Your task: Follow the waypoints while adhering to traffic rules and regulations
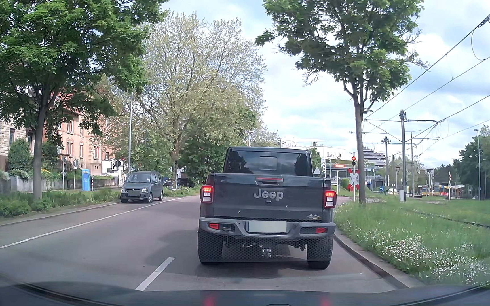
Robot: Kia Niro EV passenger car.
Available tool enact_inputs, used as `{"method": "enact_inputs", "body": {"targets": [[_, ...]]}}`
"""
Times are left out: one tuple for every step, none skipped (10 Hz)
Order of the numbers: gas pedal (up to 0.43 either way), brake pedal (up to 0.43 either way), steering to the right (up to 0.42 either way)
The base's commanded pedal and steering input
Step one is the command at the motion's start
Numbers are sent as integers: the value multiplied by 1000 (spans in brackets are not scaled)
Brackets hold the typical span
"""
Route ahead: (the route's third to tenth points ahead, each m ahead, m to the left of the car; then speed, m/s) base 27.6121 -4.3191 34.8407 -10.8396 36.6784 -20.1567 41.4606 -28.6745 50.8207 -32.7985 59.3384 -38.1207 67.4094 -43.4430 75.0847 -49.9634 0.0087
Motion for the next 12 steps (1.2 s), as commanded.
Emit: {"method": "enact_inputs", "body": {"targets": [[0,262,-16],[0,262,-16],[0,262,-16],[0,256,-19],[0,262,-21],[0,262,-22],[0,262,-22],[0,262,-22],[0,274,-23],[0,287,-24],[0,287,-25],[0,287,-27]]}}
